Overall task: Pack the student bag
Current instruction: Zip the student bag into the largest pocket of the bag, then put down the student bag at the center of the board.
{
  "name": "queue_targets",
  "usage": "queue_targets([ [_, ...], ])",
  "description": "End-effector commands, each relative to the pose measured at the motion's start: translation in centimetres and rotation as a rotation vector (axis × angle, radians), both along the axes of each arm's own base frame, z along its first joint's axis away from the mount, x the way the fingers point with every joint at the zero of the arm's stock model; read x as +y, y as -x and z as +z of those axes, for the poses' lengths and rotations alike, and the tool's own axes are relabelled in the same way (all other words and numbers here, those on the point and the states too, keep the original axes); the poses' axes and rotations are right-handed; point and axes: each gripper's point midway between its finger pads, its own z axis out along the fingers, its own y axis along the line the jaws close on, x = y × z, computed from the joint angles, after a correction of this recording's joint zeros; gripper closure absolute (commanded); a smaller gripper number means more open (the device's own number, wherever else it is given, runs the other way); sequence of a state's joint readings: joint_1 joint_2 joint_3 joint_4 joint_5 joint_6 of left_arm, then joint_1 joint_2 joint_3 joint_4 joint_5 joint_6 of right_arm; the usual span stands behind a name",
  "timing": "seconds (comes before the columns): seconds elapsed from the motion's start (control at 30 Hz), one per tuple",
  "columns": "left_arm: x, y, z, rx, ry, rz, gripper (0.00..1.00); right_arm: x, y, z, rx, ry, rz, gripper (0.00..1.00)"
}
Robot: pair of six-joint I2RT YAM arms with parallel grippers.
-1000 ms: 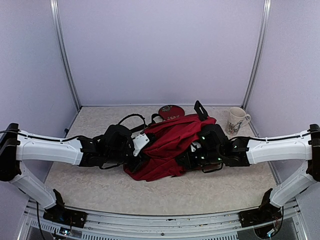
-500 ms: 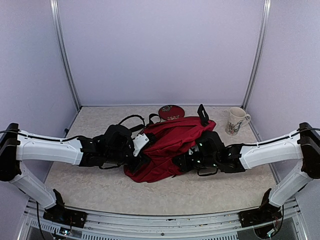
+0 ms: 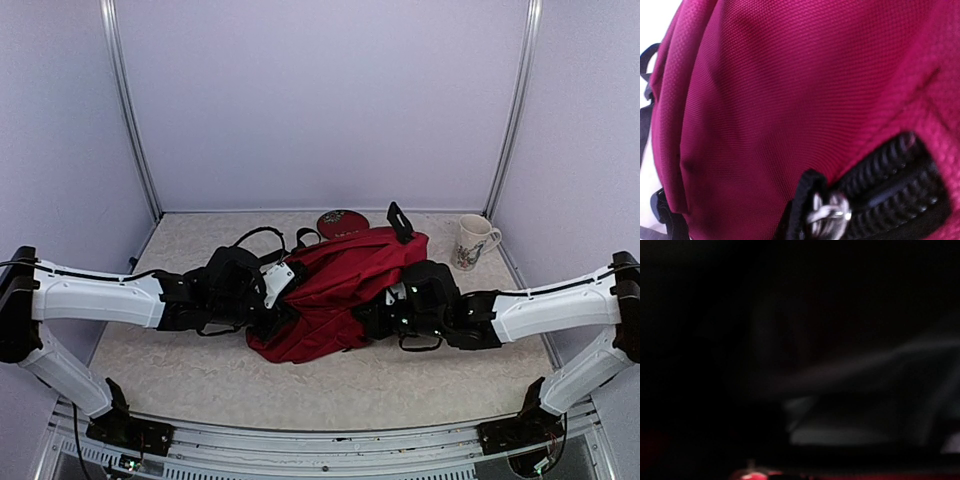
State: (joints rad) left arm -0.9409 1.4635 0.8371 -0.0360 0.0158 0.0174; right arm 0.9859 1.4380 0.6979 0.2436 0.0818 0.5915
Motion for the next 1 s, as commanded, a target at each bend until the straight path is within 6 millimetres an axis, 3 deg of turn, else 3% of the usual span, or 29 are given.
queue_targets([
  [0.0, 1.0, -2.0, 2.5, -0.062, 0.026, 0.101, 1.00, -3.2, -0.3, 2.4, -0.017, -0.016, -0.075, 1.00],
  [0.17, 1.7, -2.2, 3.0, -0.087, 0.014, 0.120, 1.00, -6.2, -0.7, 4.0, -0.050, 0.054, -0.148, 1.00],
  [0.37, 2.7, -2.6, 4.1, -0.121, 0.013, 0.150, 1.00, -7.7, -1.4, 5.0, -0.077, 0.134, -0.138, 1.00],
  [0.47, 3.8, -3.0, 4.0, -0.114, -0.002, 0.187, 1.00, -9.6, -2.5, 5.5, -0.102, 0.208, -0.169, 1.00],
  [0.73, 5.5, -2.8, 5.6, -0.124, 0.058, 0.216, 1.00, -13.8, -4.1, 11.9, -0.237, 0.263, -0.252, 1.00],
  [0.97, 5.8, -1.6, 6.3, -0.108, 0.122, 0.180, 1.00, -13.7, -4.7, 16.6, -0.324, 0.257, -0.237, 1.00],
])
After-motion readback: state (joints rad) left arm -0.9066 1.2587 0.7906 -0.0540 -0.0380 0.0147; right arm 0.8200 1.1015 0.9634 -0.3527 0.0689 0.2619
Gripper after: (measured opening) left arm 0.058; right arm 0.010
